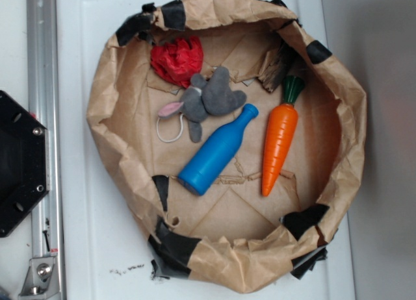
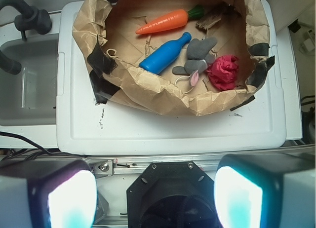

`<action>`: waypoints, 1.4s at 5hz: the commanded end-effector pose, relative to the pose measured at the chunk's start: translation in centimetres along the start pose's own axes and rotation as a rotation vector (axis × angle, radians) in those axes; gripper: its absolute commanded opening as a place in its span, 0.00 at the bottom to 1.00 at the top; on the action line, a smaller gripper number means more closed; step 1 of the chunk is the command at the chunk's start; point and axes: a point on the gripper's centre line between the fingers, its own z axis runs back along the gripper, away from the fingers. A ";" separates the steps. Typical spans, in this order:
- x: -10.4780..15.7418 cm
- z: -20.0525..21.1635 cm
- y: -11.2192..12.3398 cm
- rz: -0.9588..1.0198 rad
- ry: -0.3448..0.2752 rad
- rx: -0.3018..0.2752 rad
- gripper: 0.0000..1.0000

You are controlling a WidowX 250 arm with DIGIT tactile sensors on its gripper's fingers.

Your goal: Grab the blue bottle.

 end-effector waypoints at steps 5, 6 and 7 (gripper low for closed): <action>9.5 -14.6 2.9 0.752 -0.066 -0.044 1.00; 10.3 -18.2 1.7 0.689 -0.029 -0.047 1.00; 11.0 -21.6 0.3 0.633 -0.019 -0.073 1.00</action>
